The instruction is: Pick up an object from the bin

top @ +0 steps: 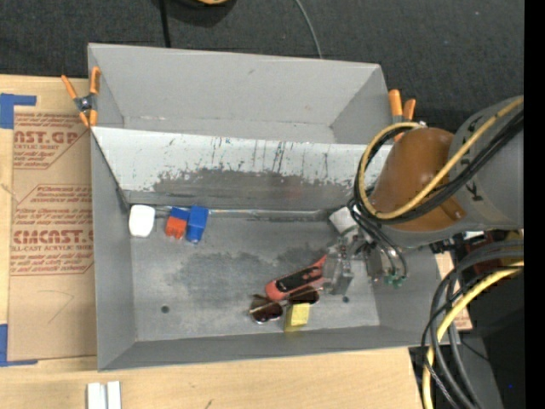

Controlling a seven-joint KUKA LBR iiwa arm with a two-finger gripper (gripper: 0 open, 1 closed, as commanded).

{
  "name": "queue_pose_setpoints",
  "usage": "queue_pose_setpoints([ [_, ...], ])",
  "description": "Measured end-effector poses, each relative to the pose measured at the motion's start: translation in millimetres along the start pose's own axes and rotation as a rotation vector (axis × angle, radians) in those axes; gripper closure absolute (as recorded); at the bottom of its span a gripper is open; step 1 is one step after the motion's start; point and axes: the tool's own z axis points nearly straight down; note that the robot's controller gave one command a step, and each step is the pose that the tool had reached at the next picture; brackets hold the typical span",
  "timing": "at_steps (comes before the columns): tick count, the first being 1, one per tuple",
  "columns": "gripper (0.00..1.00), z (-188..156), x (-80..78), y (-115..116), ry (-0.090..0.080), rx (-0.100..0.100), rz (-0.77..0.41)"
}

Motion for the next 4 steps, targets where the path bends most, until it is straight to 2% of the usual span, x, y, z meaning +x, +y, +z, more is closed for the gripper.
queue_pose_setpoints([
  [1,0.00,0,0.0,0,0.000,0.000,0.000],
  [2,0.00,0,0.0,0,0.000,0.000,0.000],
  [3,0.00,24,13.2,15,-0.003,0.001,-0.046],
  [4,1.00,48,8.0,48,0.001,0.000,-0.126],
])
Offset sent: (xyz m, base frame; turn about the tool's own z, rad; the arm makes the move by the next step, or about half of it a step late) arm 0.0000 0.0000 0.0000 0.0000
